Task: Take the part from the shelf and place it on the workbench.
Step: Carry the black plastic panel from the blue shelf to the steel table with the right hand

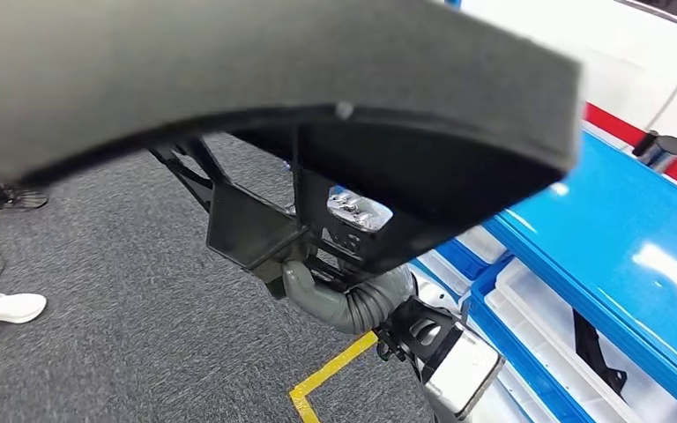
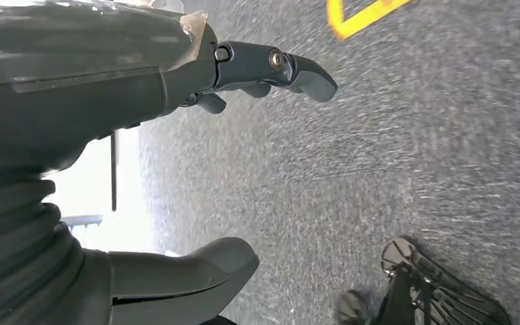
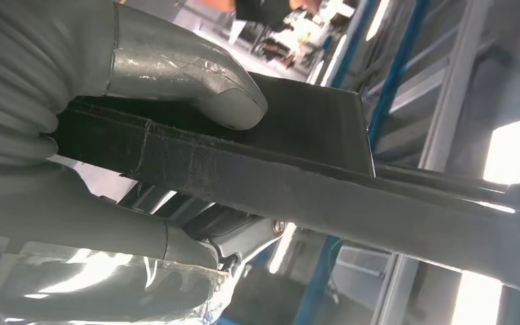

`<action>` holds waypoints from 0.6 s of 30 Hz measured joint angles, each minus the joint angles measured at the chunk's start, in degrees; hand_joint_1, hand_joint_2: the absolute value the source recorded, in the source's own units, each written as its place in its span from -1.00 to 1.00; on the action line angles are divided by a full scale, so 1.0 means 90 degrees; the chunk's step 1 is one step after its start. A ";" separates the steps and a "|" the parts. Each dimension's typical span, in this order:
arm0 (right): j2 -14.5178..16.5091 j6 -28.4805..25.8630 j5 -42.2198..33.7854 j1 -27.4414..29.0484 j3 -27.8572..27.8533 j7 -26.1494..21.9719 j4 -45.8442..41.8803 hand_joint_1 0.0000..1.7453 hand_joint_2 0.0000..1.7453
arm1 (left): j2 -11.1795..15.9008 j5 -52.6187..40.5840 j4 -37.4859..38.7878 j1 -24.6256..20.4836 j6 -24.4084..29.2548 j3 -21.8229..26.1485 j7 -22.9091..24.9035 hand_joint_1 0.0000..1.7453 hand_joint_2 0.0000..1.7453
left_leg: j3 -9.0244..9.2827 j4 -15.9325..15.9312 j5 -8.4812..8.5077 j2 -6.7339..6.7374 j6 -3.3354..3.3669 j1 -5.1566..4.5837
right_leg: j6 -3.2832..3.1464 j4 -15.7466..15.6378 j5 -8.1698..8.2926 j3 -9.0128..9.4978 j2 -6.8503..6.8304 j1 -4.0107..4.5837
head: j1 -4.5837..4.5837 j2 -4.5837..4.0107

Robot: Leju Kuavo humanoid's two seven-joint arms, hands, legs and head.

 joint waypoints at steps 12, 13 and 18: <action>0.0056 0.0000 -0.0008 0.0016 0.0038 0.0002 -0.0007 1.00 1.00 | 0.0002 -0.0019 0.0005 0.0071 -0.0056 0.0022 0.0000 -1.00 1.00 | -0.0948 0.1768 -0.0795 0.0377 -0.0353 0.0056 | -0.0312 -0.1048 0.0441 0.0492 -0.0227 -0.0010 | -0.0030 -0.0001; 0.0055 0.0000 -0.0008 0.0021 0.0041 0.0002 -0.0007 1.00 1.00 | 0.0001 -0.0020 0.0005 0.0081 -0.0057 0.0023 0.0000 -1.00 1.00 | -0.0966 0.1784 -0.0734 0.0398 -0.0370 0.0075 | -0.0314 -0.1047 0.0437 0.0491 -0.0292 -0.0010 | -0.0031 -0.0001; 0.0055 0.0001 -0.0008 0.0015 0.0047 0.0002 -0.0009 1.00 1.00 | -0.0002 -0.0022 0.0005 0.0067 -0.0058 0.0022 0.0000 -1.00 1.00 | -0.0103 0.0168 -0.0076 0.0904 -0.0344 0.0082 | -0.0208 -0.1026 0.0361 0.0534 -0.0557 0.0068 | -0.0013 -0.0001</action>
